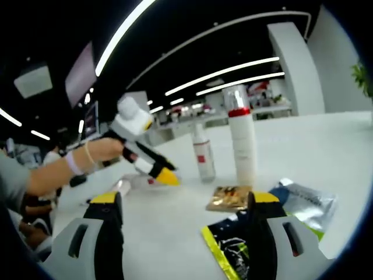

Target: Arrange the skincare products in the storage area until every visible bottle or jar stands upright without overlapping.

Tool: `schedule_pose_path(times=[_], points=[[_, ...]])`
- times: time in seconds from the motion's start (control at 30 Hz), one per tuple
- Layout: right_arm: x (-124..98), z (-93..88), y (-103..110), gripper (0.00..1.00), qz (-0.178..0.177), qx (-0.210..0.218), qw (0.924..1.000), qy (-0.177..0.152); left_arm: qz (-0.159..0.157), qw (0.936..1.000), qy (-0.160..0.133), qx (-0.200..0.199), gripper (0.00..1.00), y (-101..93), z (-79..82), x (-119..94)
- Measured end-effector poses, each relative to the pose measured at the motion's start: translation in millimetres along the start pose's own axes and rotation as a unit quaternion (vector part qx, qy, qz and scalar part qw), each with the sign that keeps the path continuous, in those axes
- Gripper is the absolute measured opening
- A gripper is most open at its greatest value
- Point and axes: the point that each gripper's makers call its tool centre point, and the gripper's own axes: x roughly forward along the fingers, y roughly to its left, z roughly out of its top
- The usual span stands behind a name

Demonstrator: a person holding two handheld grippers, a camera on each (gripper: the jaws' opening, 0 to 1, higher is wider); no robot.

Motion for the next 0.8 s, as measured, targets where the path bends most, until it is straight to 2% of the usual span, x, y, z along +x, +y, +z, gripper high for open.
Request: schedule_pose_path(times=[0.07,0.27,0.4,0.53,0.67,0.7,0.73,0.8], points=[[0.6,-0.7,1.3,0.87,0.001,-0.002,1.0000,0.001,-0.002,1.0000,-0.002,-0.002,0.25,2.2,-0.3,-2.3],[2.0,-1.8,2.3,0.87,0.003,-0.004,1.0000,0.003,0.001,1.0000,-0.005,-0.002,0.21,1.5,-4.3,-9.2],[2.3,-2.9,3.0,0.87,0.003,-0.003,1.0000,0.004,-0.013,0.9990,-0.032,-0.026,0.20,-4.0,1.0,-20.0],[2.6,-3.6,3.7,0.86,0.004,-0.004,1.0000,0.005,-0.014,0.9965,-0.073,-0.036,0.20,-6.0,11.4,-35.5],[4.5,-6.4,5.6,0.85,0.009,-0.006,0.9999,0.010,-0.008,0.9853,-0.154,-0.074,0.20,-5.2,26.2,-58.7],[4.5,-6.5,5.9,0.84,0.009,-0.007,0.9999,0.010,-0.008,0.9843,-0.161,-0.073,0.20,-5.2,27.3,-60.6],[4.4,-6.3,8.9,0.84,0.012,-0.012,0.9998,0.009,-0.006,0.9789,-0.189,-0.077,0.20,-5.0,31.9,-69.1],[4.4,-4.9,11.1,0.83,0.015,-0.016,0.9997,0.006,-0.011,0.9734,-0.216,-0.075,0.19,-8.6,34.9,-77.9]])
